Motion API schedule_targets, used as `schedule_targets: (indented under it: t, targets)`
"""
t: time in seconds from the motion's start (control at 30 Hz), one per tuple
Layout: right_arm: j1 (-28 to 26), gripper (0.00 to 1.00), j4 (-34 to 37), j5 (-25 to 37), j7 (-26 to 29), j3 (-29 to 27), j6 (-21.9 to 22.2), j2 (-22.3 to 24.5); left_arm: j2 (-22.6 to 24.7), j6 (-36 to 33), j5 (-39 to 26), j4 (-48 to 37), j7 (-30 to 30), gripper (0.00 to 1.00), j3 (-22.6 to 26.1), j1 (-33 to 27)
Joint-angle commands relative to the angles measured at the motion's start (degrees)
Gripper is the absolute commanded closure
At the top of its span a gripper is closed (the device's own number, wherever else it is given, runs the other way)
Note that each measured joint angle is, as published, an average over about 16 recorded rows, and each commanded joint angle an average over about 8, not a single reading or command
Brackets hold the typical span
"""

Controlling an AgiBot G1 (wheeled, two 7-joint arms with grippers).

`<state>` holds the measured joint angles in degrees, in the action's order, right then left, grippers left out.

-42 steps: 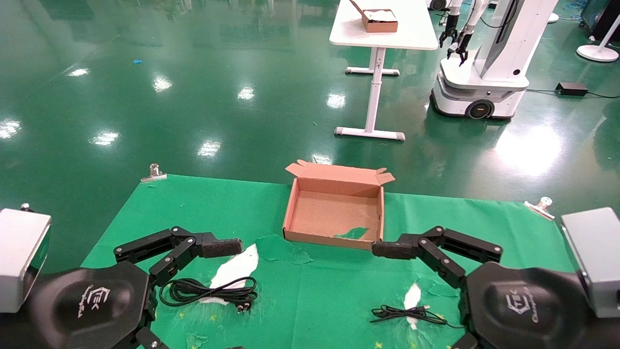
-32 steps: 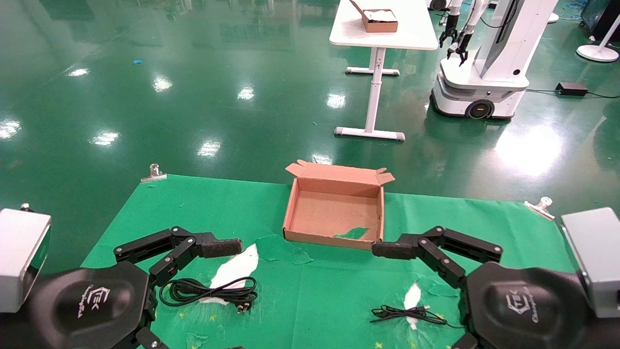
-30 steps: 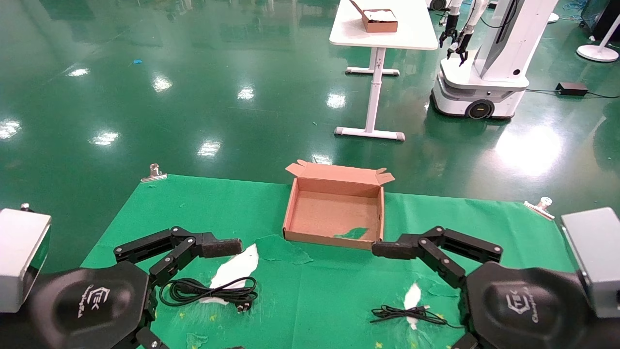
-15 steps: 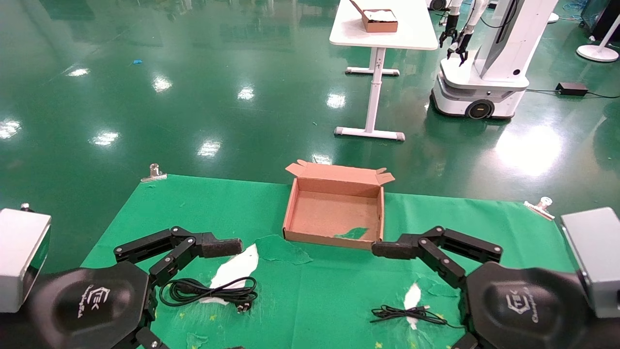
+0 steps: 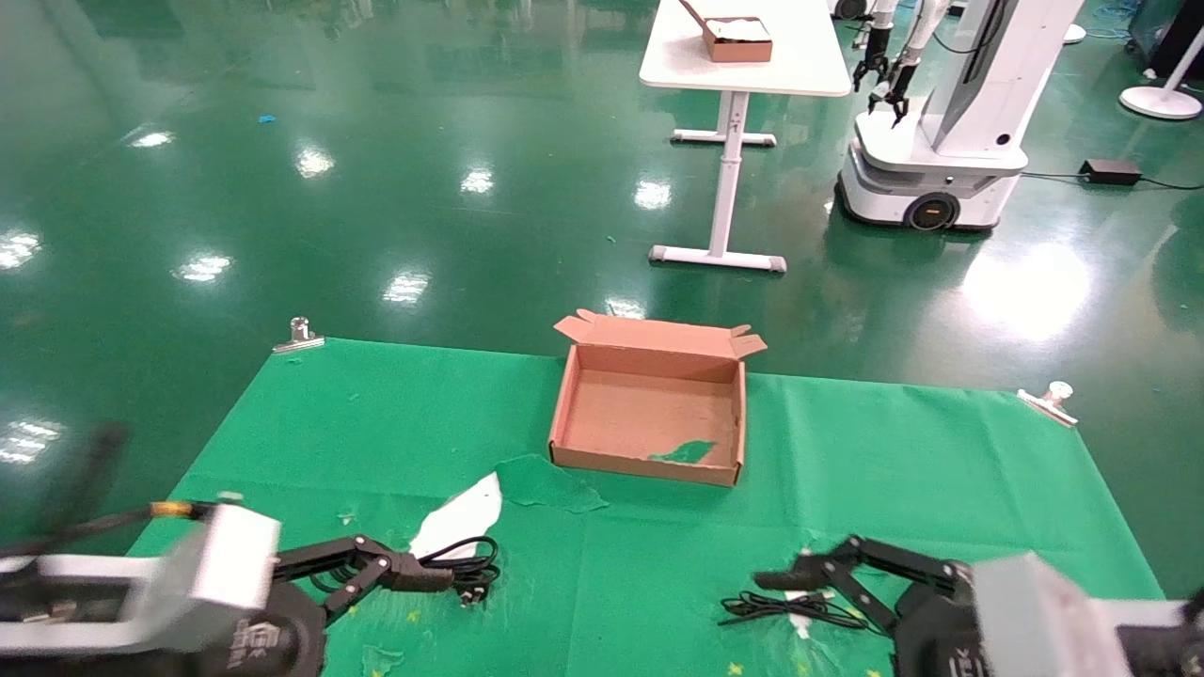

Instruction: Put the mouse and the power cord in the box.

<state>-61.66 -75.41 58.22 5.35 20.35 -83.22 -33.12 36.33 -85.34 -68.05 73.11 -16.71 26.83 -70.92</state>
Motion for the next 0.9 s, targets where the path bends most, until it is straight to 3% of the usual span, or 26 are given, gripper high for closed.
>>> schedule_targets:
  t: [0.03,0.3,0.67,0.9]
  targets:
    - [-0.19,0.0,-0.49,3.87,-1.08,0.96,0.91,0.3,0.79,-0.01,-5.42,-0.14,-1.4,0.0,2.2,-2.45]
    - [-2.07,0.0,-0.48,11.56,-0.41,3.22,3.98,-1.64,8.07,1.66,-21.38,-6.41,-0.98,0.0,8.17,-9.92]
    - [-2.16,0.0,-0.23,12.13,-0.39,3.52,4.18,-2.12,9.25,1.89,-23.78,-7.35,-0.81,0.0,9.13,-10.77]
    - [-2.45,0.0,-0.48,11.84,-0.25,3.6,4.05,-2.73,14.78,6.56,-35.16,-10.68,-1.67,0.0,13.35,-12.87]
